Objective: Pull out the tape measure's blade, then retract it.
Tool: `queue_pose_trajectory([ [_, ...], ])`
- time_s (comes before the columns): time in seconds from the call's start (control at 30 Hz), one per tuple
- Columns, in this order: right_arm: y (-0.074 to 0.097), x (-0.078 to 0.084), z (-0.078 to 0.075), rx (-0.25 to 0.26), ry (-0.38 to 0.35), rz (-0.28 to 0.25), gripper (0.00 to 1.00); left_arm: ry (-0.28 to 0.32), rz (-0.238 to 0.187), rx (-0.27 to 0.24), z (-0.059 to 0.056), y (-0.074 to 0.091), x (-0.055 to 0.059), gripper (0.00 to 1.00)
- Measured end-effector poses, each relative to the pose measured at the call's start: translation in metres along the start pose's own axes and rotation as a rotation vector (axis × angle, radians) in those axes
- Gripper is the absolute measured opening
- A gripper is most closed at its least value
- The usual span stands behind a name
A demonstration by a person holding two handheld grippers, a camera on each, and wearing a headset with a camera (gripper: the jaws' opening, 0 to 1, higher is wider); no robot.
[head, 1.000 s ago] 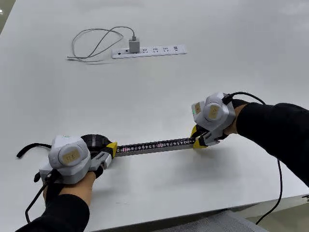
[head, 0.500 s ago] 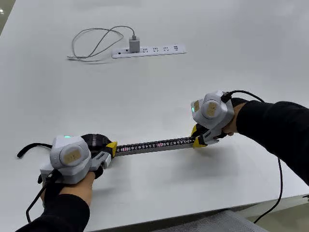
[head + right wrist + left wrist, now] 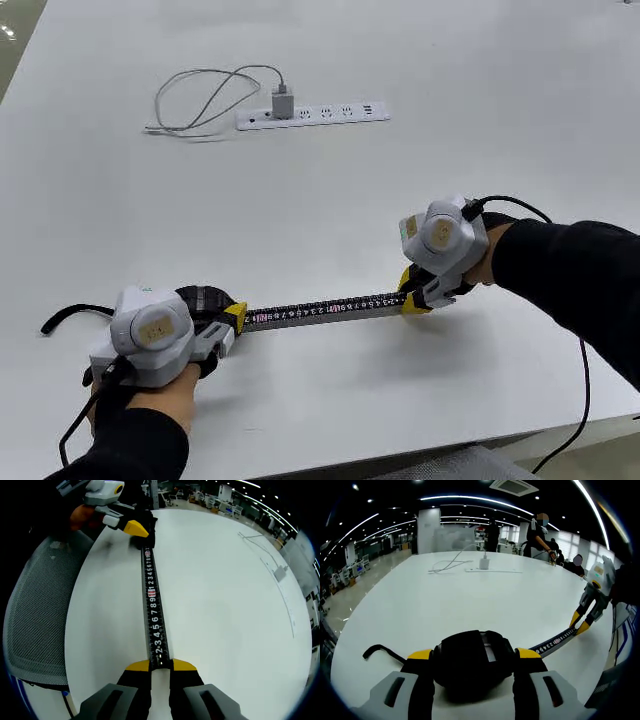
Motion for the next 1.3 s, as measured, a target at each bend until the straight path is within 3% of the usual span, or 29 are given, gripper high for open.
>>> queue_pose_trajectory([
  [0.27,-0.001,-0.003,0.0,0.008,-0.02,0.017,0.09,-0.003,0.005,0.001,0.0,0.0,-0.001,0.59],
  [0.53,-0.001,-0.006,0.001,0.007,0.023,0.025,0.08,-0.006,0.004,0.001,-0.001,0.0,-0.001,0.59],
  [0.77,-0.002,-0.007,0.002,0.022,0.001,0.026,0.09,-0.01,0.002,0.001,-0.001,0.0,-0.001,0.59],
  [1.0,-0.003,-0.009,0.002,0.003,0.045,0.028,0.09,-0.016,0.006,0.0,-0.001,0.0,0.0,0.59],
  [1.1,-0.003,-0.008,0.001,-0.002,0.021,0.012,0.09,-0.017,0.009,0.002,-0.001,0.001,0.0,0.59],
  [1.3,-0.004,-0.01,0.003,0.008,0.029,0.036,0.09,-0.022,0.012,0.003,-0.001,0.001,0.001,0.59],
])
Point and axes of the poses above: the centre of the closed fingertips' face, and the gripper's own axes: y roughly backward along the fingers, z roughly to its left, x roughly out of its underside, the point moved 3 cm from there along y, roughly backward along the fingers, and after that the axes turned 2 degrees about -z, right-handed, at the moved point
